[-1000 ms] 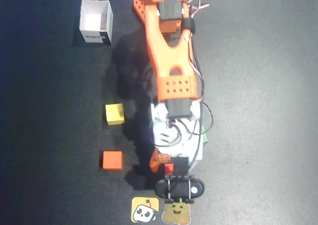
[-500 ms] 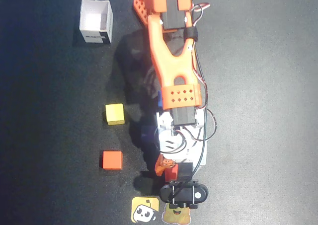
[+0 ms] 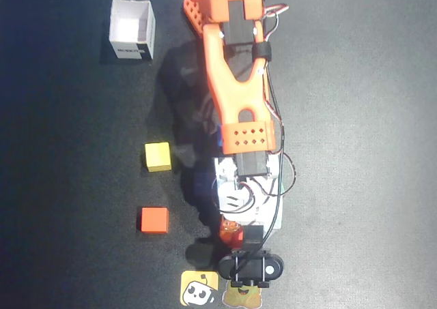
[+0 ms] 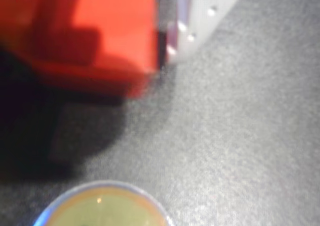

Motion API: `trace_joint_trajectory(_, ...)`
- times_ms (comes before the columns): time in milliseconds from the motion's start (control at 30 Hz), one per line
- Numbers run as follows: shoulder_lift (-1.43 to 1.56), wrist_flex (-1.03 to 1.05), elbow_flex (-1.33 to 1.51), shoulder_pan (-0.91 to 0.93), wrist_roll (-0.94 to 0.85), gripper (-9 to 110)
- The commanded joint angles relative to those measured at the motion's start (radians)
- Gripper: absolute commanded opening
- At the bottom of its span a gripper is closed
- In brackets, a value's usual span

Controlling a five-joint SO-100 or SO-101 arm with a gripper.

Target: Put the red cube on top of the green cube.

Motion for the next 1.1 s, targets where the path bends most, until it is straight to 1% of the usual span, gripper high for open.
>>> trace_joint_trajectory(0, 0.014, -0.015, -0.005, 0.002, 0.006, 7)
trace_joint_trajectory(267, 0.038, 0.005, 0.008, 0.011, -0.006, 7)
trace_joint_trajectory(567, 0.149, 0.094, -0.008, 0.02, -0.025, 7)
trace_joint_trajectory(733, 0.253, 0.14, 0.021, 0.015, -0.107, 7)
trace_joint_trajectory(833, 0.333, 0.169, 0.077, 0.011, -0.137, 7)
trace_joint_trajectory(1067, 0.532, 0.175, 0.291, -0.011, -0.138, 7)
